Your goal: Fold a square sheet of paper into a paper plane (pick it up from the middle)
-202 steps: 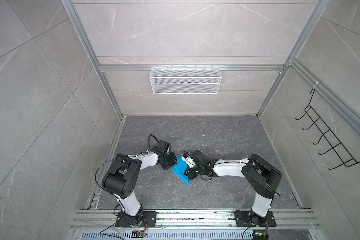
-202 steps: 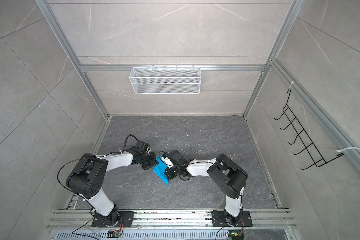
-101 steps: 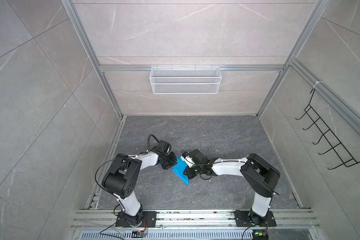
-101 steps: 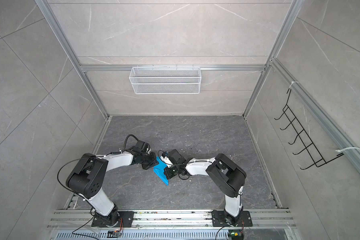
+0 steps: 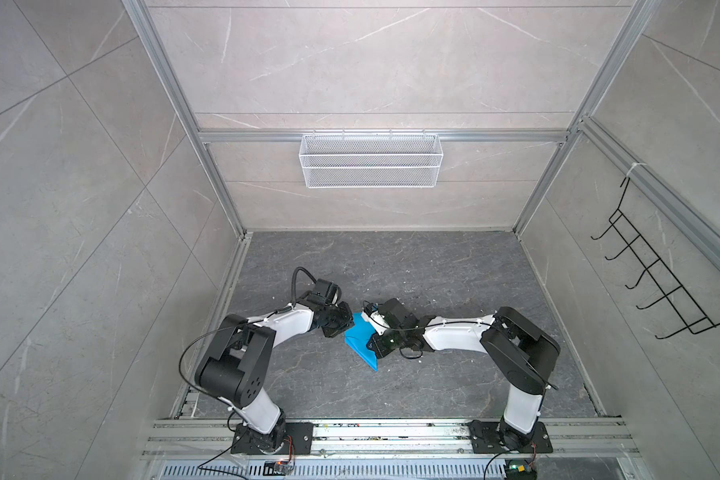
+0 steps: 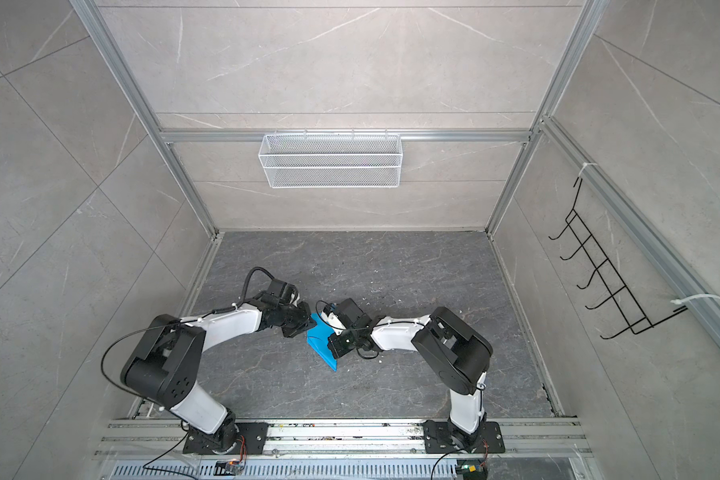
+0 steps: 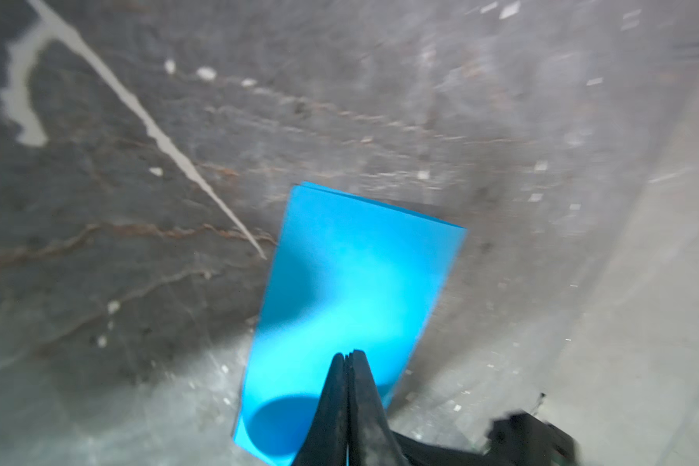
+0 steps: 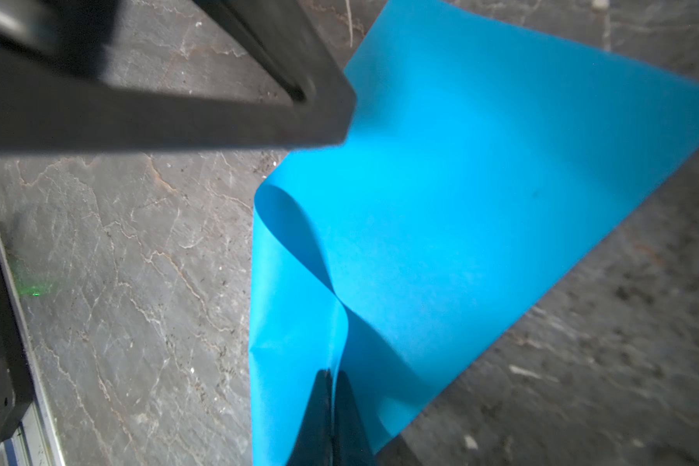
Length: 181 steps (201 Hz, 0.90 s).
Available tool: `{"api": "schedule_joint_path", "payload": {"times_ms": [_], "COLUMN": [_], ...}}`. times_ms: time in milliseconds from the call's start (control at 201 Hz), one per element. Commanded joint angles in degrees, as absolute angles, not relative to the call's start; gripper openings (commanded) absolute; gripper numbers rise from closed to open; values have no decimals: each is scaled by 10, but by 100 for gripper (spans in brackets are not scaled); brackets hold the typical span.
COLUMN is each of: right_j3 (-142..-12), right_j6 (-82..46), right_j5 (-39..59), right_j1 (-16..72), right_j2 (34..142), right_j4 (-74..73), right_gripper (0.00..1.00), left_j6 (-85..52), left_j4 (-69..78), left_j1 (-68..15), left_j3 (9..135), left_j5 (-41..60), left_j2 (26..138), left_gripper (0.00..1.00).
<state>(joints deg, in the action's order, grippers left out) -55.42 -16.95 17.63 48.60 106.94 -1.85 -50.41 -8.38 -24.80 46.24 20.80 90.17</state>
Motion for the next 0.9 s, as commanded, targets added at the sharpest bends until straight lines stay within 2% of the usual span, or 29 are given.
{"api": "schedule_joint_path", "payload": {"times_ms": [0,129,324,473,896], "right_j3": [-557,-563,-573,-579,-583], "right_j6": [-167,-168,-167,-165,-165], "right_j5": [173,170,171,174,171], "right_j1": [484,484,484,484,484], "right_j2": [1087,1092,1101,1108,1113], "right_j4": [6,16,28,33,40], "right_gripper": [3,3,3,3,3], "left_j6": [-527,-544,-569,-563,-565], "left_j4": [-28,19,99,106,66], "left_j1": [-256,-294,-333,-337,-337], "left_j3": [415,352,277,273,266], "left_j5": [231,215,209,204,162], "left_j2": [833,792,789,816,830], "left_gripper": [10,12,10,5,2]}}
